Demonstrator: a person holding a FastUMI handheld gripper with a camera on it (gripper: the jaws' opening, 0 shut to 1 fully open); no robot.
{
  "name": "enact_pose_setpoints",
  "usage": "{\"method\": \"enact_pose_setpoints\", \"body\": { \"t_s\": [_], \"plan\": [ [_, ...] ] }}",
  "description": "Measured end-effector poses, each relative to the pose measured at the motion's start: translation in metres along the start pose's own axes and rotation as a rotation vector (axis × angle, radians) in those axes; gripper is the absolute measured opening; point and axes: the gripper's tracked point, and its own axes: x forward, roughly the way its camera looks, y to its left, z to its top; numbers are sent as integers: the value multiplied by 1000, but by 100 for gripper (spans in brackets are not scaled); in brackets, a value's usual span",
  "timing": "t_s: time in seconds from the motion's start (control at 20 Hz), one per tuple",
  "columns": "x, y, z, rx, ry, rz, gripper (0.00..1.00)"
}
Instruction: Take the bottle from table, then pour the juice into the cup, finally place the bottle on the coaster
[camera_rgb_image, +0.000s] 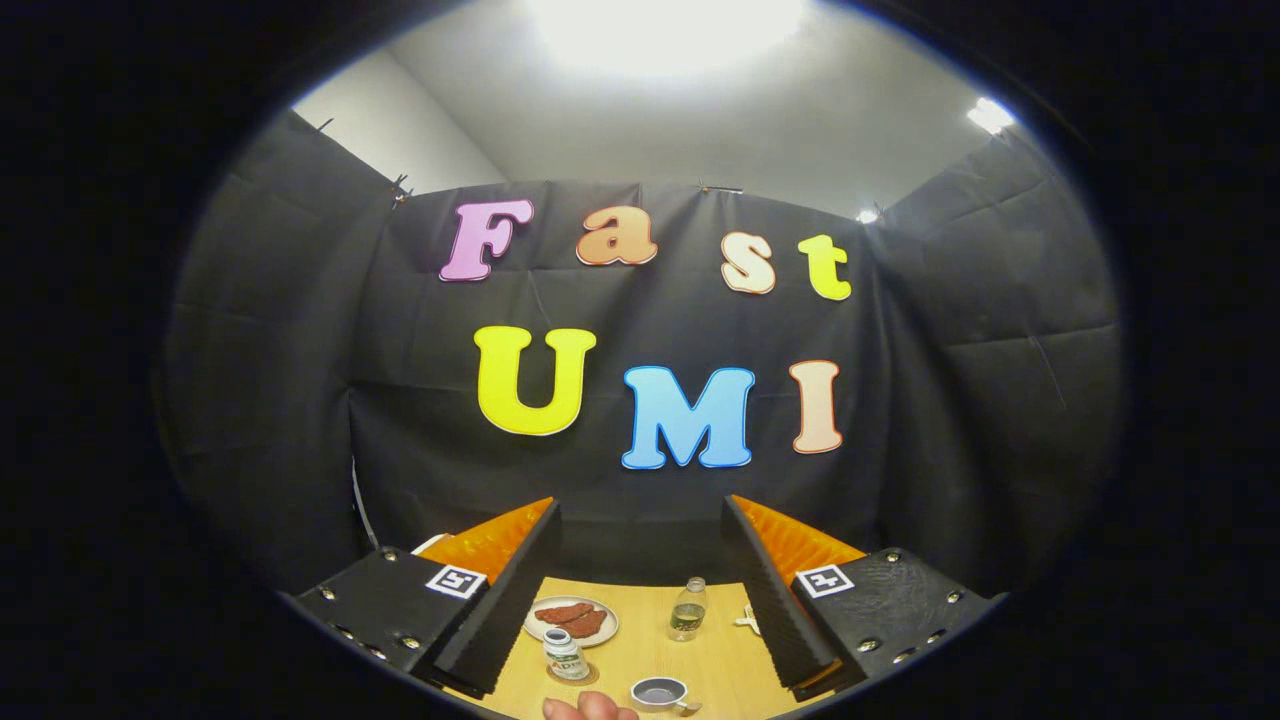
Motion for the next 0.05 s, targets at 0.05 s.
{"method": "enact_pose_setpoints", "body": {
  "t_s": [0.05],
  "plan": [
    [1, -3, 2, -5, -2, 9, 97]
  ]
}}
